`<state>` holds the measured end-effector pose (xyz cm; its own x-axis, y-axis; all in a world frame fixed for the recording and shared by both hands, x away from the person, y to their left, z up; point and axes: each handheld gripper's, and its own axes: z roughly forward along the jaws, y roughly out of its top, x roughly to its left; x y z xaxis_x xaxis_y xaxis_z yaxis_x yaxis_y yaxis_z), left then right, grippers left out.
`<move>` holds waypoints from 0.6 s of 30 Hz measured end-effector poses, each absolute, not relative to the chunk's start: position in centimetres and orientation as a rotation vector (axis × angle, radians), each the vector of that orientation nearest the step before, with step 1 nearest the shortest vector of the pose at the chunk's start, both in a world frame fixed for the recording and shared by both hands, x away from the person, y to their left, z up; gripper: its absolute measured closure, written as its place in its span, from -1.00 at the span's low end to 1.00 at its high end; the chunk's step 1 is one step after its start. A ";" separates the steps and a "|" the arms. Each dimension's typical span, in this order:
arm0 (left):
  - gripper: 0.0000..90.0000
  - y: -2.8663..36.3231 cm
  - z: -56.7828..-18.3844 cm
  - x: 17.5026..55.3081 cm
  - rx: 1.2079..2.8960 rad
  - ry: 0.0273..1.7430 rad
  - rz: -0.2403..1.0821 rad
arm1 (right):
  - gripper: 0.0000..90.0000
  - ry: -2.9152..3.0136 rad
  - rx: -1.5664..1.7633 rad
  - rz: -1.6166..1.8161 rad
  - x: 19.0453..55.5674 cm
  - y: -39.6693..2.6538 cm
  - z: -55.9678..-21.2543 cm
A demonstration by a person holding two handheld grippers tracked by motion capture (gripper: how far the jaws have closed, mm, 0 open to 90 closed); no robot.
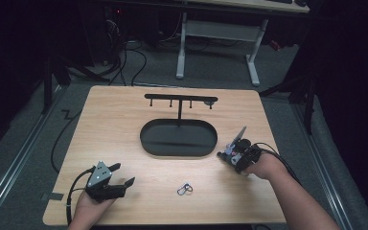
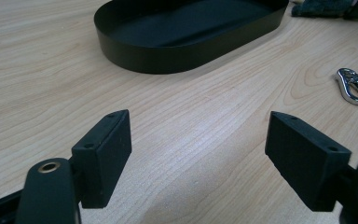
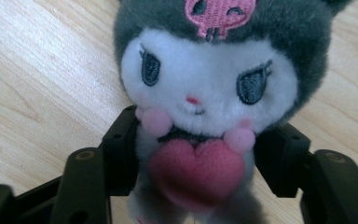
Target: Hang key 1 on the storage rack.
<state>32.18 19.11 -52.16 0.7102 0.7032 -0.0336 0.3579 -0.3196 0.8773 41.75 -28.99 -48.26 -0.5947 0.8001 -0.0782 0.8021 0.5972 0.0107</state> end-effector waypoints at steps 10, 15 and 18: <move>-0.48 18.8 -52.3 32.1 1.944 0.811 0.436 | 0.05 2.733 1.397 -0.010 40.6 -29.1 -46.9; -0.48 18.7 -52.3 32.1 1.946 0.810 0.435 | 0.06 2.726 1.403 0.014 39.9 -29.1 -46.0; -0.48 18.7 -52.3 32.1 1.946 0.809 0.435 | 0.06 2.731 1.405 0.027 39.5 -29.0 -45.4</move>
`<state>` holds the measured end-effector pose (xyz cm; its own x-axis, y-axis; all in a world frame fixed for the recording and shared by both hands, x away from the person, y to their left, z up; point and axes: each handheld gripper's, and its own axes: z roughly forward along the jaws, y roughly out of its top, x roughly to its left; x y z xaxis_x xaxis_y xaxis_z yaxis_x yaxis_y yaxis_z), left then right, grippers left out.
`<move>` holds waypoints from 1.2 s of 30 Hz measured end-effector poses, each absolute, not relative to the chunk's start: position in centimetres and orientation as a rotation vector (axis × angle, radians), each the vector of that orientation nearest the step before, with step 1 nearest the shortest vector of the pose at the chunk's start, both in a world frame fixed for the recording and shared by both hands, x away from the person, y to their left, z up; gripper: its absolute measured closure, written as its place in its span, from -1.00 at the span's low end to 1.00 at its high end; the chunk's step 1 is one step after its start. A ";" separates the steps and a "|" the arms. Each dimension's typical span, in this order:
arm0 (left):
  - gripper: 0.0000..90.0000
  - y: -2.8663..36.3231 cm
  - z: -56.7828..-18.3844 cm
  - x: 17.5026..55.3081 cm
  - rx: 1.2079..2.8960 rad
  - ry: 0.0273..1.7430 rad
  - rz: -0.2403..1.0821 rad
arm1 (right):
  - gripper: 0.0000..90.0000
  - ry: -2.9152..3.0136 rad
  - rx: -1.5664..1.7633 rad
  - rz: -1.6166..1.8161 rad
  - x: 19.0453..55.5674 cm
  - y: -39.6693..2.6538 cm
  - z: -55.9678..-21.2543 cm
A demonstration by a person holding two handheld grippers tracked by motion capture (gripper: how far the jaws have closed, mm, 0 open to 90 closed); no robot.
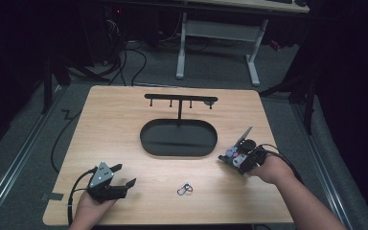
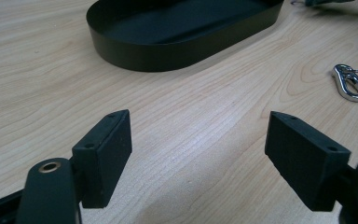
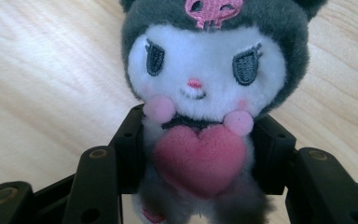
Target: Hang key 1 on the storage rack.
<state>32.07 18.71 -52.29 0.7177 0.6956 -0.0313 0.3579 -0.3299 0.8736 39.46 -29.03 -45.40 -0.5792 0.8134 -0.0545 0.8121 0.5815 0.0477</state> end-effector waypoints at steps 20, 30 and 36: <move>-0.48 18.8 -52.2 32.1 1.940 0.794 0.438 | 0.06 2.732 1.493 0.103 38.9 -26.8 -40.4; -0.48 18.8 -52.2 32.1 1.938 0.794 0.433 | 0.06 2.728 1.543 0.155 39.9 -25.7 -38.2; -0.48 18.6 -52.3 32.1 1.943 0.791 0.429 | 0.06 2.721 1.595 0.158 40.8 -25.5 -36.9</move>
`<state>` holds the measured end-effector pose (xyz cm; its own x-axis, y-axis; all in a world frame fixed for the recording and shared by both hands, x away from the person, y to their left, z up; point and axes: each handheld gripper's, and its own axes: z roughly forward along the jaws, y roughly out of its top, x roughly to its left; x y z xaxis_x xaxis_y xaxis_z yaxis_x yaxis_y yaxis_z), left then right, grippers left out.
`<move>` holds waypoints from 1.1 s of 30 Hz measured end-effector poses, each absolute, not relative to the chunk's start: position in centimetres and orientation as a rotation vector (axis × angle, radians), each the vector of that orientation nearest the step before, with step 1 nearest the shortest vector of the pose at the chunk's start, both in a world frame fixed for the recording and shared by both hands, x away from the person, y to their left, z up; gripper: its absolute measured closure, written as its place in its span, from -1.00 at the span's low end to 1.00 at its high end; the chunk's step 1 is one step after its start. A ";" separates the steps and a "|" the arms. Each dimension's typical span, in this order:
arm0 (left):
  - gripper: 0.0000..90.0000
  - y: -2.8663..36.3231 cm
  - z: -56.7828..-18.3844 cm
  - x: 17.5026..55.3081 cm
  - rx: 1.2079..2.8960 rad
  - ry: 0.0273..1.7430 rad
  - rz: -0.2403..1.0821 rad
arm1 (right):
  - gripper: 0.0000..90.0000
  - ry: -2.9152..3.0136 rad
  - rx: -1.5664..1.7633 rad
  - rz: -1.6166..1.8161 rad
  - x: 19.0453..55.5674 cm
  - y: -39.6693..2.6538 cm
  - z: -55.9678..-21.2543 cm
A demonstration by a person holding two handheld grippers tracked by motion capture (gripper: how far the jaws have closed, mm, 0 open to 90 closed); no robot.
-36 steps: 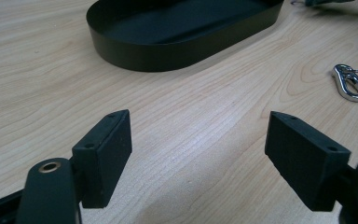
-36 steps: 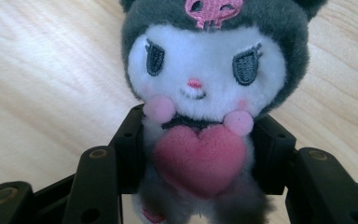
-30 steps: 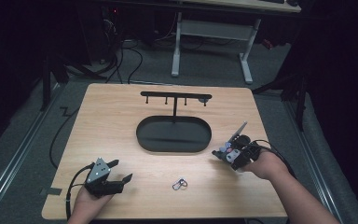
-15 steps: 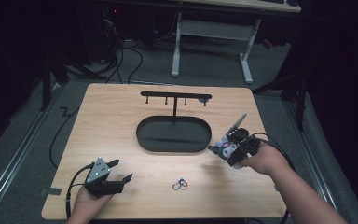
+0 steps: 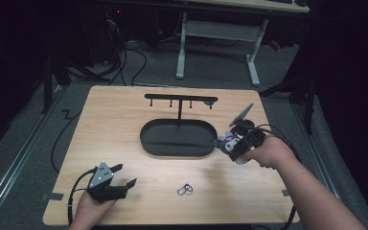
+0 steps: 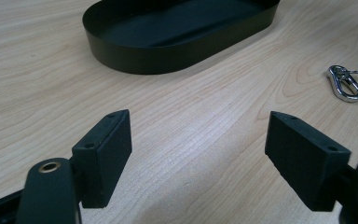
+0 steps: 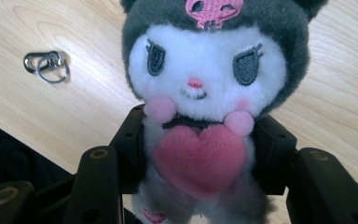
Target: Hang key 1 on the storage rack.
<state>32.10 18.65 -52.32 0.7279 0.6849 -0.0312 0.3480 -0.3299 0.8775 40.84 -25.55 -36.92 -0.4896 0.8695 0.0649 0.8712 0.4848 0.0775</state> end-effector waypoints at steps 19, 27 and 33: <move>-0.48 19.0 -52.3 32.1 1.932 0.801 0.423 | 0.06 -2.710 -1.568 -0.181 43.7 -23.2 -32.2; -0.48 19.0 -52.3 32.0 1.932 0.802 0.418 | 0.06 -2.702 -1.581 -0.196 44.6 -22.5 -30.9; -0.48 19.0 -52.4 31.9 1.927 0.803 0.413 | 0.06 -2.699 -1.582 -0.197 45.2 -22.4 -30.2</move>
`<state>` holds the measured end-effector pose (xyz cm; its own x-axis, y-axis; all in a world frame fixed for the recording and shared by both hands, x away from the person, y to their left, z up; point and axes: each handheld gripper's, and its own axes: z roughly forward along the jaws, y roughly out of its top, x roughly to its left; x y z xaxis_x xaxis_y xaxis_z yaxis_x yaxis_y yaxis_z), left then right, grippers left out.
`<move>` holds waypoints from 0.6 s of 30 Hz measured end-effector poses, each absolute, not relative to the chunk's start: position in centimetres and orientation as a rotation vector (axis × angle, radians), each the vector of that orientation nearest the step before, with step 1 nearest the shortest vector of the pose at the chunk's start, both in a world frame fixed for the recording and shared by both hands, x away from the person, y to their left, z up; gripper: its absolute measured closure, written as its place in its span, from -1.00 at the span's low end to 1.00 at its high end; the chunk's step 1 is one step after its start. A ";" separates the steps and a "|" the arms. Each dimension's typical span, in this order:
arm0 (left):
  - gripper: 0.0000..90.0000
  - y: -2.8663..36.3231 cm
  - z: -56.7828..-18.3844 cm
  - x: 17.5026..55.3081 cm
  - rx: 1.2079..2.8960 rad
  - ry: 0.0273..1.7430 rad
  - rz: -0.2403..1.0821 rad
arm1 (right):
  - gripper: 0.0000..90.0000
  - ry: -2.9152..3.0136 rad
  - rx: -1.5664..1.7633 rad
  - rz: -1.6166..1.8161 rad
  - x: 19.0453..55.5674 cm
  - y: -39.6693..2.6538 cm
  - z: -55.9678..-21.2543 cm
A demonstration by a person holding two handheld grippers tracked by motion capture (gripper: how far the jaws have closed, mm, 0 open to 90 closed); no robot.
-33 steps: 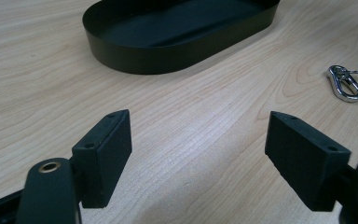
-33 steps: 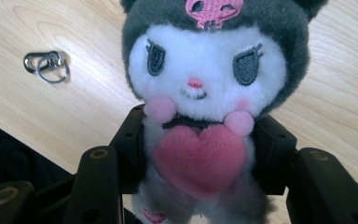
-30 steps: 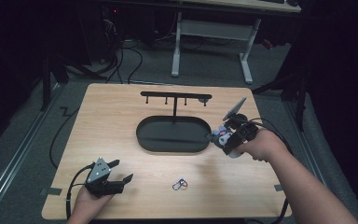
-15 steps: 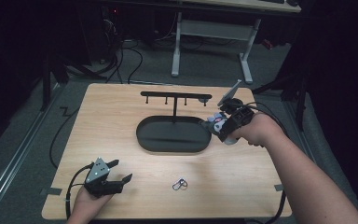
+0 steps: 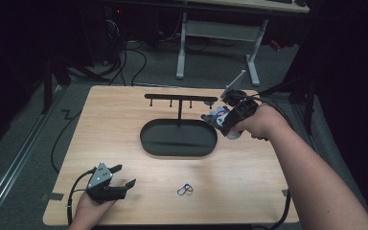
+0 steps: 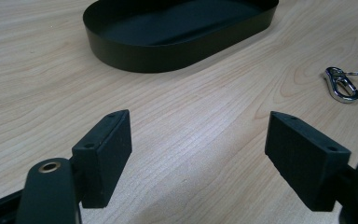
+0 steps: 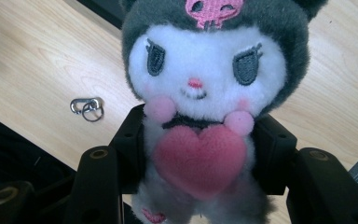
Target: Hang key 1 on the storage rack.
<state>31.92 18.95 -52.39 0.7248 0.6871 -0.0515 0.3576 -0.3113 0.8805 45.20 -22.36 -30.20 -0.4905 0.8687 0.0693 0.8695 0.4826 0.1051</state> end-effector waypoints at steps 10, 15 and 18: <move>-0.48 19.1 -52.3 31.9 1.926 0.804 0.418 | 0.06 -2.701 -1.566 -0.224 45.8 -21.6 -29.5; -0.48 19.1 -52.3 31.9 1.931 0.802 0.418 | 0.06 -2.710 -1.563 -0.218 46.1 -21.1 -29.2; -0.48 19.1 -52.4 31.9 1.932 0.801 0.420 | 0.06 -2.717 -1.567 -0.206 46.4 -20.8 -28.8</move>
<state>31.94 19.11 -52.37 0.7242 0.6881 -0.0439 0.3548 -0.3173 0.8794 46.36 -20.79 -28.80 -0.5028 0.8621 0.0636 0.8618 0.4942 0.1142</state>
